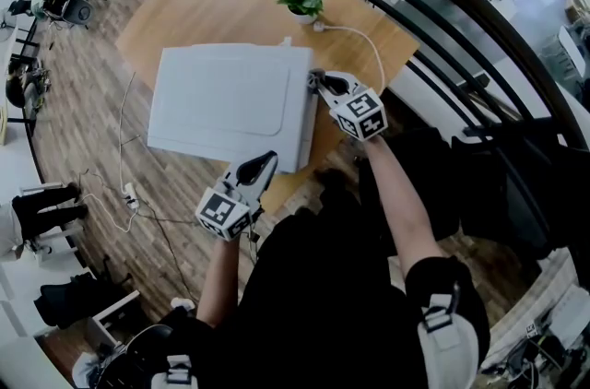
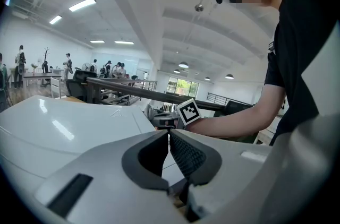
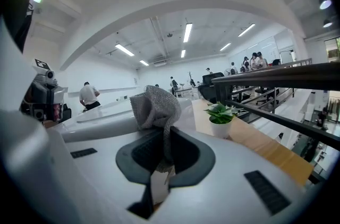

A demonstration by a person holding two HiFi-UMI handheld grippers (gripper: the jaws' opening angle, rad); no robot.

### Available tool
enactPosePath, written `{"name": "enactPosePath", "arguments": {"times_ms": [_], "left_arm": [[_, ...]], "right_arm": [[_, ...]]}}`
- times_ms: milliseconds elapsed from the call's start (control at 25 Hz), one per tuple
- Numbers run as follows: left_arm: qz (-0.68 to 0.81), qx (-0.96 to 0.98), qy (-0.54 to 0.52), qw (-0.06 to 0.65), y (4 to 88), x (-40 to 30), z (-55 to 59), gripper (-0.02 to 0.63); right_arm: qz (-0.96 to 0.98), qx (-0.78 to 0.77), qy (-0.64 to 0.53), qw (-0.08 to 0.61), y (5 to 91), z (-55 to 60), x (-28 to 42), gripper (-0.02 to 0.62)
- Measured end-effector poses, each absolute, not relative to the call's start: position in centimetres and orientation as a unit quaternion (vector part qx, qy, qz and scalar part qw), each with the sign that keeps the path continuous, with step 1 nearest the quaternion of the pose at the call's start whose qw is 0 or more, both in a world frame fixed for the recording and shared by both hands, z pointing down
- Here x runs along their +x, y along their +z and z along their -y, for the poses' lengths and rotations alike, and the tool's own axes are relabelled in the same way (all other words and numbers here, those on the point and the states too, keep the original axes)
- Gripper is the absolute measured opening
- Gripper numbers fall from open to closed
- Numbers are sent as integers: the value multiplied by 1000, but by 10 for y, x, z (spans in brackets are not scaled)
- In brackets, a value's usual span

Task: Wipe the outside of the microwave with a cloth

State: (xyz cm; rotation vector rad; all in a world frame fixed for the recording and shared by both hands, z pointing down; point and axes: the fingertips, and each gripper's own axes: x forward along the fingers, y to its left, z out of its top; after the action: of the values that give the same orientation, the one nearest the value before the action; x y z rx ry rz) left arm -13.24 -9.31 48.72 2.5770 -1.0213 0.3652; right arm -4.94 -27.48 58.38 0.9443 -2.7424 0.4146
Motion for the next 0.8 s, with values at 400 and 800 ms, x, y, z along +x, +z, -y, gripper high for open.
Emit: {"name": "enactPosePath", "arguments": {"times_ms": [400,800], "left_arm": [[368,904,130,173,486,-136,93,11],[366,903,137,177,490,-139,90,11]], "right_arm": [[924,337,133,118,589,307,-44,12],[916,362,99,141,592,328,-41,12]]}}
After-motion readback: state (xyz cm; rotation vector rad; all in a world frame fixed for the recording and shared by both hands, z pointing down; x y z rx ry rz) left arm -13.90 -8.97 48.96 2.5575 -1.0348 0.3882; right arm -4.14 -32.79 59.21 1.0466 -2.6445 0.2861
